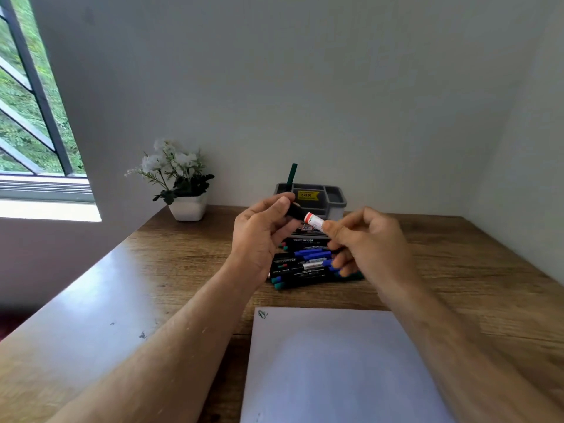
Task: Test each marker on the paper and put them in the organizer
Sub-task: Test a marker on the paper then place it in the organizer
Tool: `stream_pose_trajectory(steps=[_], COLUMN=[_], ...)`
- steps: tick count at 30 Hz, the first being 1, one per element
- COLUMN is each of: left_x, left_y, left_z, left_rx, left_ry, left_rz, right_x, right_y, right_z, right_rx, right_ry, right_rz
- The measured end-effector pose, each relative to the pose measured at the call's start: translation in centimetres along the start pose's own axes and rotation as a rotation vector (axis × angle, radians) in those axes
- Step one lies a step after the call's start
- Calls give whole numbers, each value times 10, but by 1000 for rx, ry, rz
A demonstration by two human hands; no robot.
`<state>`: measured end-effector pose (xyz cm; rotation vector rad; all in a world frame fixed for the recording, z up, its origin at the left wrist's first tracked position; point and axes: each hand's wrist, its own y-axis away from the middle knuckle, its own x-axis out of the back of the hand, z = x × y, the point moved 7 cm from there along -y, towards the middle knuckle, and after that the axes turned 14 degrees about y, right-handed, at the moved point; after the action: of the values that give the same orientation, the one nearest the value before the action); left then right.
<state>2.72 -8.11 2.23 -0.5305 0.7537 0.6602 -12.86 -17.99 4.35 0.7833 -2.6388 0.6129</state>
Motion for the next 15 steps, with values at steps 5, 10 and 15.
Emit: stream_pose_trajectory(steps=[5,10,15], left_x=[-10,-18,-23], left_y=[4,7,8], left_z=[0,-2,-4], left_rx=[7,24,75], left_ry=[-80,-80,-61], left_rz=[-85,-156,-233], right_x=[-20,-14,-9], right_y=[6,6,11], right_z=[-4,-10,-20], right_rx=[128,250,408], right_ry=[229,392,511], right_rz=[-149,-56,21])
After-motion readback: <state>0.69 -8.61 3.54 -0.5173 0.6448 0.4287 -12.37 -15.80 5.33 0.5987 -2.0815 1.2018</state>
